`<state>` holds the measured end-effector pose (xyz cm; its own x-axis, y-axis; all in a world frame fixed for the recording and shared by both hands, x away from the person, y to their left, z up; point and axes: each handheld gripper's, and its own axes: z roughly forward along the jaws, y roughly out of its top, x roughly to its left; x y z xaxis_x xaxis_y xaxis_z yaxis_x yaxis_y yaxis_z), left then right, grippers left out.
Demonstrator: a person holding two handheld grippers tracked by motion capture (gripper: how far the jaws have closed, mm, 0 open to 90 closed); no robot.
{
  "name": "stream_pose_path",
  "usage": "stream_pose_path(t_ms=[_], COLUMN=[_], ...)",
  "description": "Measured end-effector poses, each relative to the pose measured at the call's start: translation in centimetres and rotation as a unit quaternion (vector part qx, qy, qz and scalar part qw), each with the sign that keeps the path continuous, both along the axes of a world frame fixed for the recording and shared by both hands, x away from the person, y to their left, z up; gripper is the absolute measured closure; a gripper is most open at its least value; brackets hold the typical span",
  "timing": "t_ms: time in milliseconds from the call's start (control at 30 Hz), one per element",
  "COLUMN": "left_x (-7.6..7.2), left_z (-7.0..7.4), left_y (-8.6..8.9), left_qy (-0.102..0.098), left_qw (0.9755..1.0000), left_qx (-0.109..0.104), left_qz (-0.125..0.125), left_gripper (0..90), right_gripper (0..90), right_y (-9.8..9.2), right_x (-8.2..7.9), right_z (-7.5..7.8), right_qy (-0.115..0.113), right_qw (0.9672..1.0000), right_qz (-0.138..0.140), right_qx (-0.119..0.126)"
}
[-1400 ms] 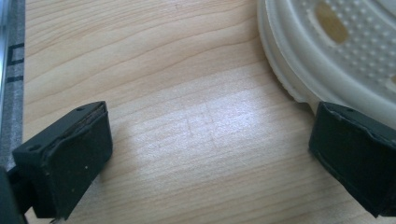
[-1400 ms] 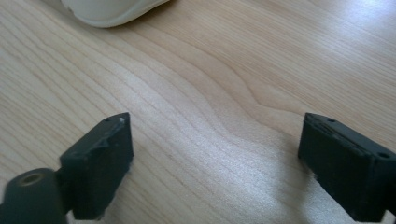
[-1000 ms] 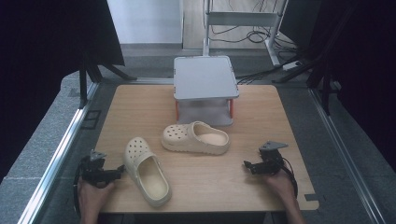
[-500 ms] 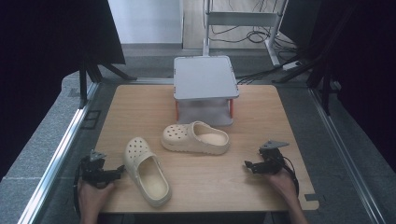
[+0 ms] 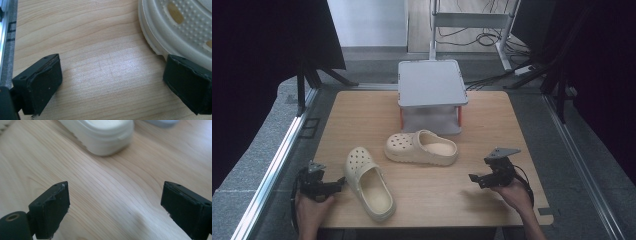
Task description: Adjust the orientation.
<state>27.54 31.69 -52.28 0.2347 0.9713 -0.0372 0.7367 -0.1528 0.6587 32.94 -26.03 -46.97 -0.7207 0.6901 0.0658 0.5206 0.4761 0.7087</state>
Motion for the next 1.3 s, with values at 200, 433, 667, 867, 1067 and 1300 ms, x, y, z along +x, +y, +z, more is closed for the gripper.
stream_pose_path(t_ms=[200, 433, 667, 867, 1067, 1300], left_x=[0.0, 0.0, 0.0, 0.0, 0.0, 0.0], left_z=[0.0, 0.0, 0.0, 0.0, 0.0, 0.0], left_y=[0.0, 0.0, 0.0, 0.0, 0.0, 0.0], left_qy=[0.000, 0.000, 0.000, 0.000, -0.001, -0.001], left_qw=[1.0000, 1.0000, 1.0000, 1.0000, 1.0000, 1.0000], left_qx=[0.000, 0.000, 0.000, 0.000, 0.002, 0.002], left_qz=[0.000, 0.000, 0.000, 0.000, -0.002, -0.002], left_gripper=[2.2, 2.3, 2.3, 2.4, 2.4, 2.4], right_gripper=[12.9, 15.2, 21.4, 29.2, 32.9, 34.4], right_y=[2.1, 6.0, 10.3, 15.2, 19.5, 23.8], right_x=[0.0, 0.2, 0.6, 1.2, 1.6, 1.8], right_z=[1.6, 3.5, 4.6, 4.5, 4.3, 4.1], right_qy=[0.006, 0.004, 0.010, 0.023, 0.030, 0.041], right_qw=[0.9996, 0.9978, 0.9940, 0.9874, 0.9811, 0.9757], right_qz=[0.027, 0.065, 0.107, 0.152, 0.186, 0.211], right_qx=[0.008, 0.015, 0.024, 0.037, 0.043, 0.044])
